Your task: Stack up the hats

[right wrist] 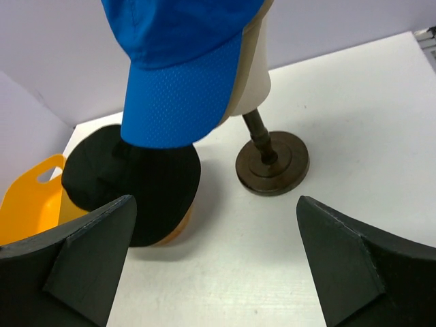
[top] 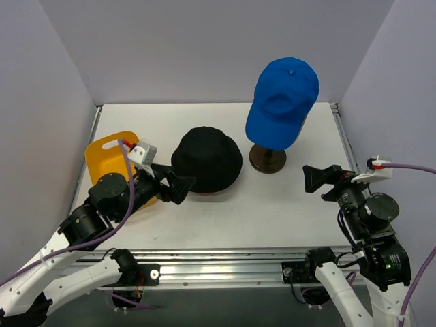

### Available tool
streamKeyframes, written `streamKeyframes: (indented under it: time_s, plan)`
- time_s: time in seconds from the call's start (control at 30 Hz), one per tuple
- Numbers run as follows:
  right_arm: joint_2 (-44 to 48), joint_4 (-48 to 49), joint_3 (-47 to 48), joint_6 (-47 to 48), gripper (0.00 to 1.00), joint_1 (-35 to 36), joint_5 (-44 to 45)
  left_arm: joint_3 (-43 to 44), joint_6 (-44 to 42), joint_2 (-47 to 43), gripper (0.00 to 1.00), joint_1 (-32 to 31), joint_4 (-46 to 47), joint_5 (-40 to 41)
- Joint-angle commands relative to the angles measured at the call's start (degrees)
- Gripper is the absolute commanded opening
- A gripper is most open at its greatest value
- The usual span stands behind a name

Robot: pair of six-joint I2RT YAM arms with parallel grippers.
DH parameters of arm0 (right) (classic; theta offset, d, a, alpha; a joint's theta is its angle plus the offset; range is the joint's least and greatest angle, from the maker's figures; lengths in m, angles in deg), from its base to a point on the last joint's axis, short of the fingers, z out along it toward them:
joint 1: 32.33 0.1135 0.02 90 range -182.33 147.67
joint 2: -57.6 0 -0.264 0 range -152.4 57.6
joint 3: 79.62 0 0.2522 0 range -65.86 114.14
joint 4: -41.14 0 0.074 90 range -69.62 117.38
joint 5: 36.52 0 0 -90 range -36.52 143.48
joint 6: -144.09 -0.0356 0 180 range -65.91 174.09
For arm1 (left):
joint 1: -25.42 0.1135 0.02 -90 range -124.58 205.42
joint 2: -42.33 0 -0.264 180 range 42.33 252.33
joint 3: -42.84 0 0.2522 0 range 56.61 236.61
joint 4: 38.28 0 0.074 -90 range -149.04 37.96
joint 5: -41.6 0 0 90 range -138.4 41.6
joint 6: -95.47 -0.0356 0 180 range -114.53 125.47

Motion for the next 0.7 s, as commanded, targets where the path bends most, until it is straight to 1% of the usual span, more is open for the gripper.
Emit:
streamKeyframes:
  time_s: [0.0,0.23,0.43,0.67]
  plan:
    - [1.78,-1.29,-0.26,-0.31,1.0,0.77,0.45,-0.23,0.28,-2.84,0.94,-0.41,4.56,-0.92]
    - [0.21,-0.86,-1.58,-0.57,1.0,1.3,-0.6,-1.46,0.28,-3.89,0.94,-0.5,5.97,-2.33]
    - [-0.76,0.46,-2.02,-0.31,1.0,1.3,-1.56,-2.86,0.54,-6.18,0.94,-0.5,5.44,-0.75]
    - [-1.2,0.55,-1.75,-0.31,1.0,1.3,-2.09,-3.13,0.63,-6.01,0.94,-0.5,5.53,-0.75]
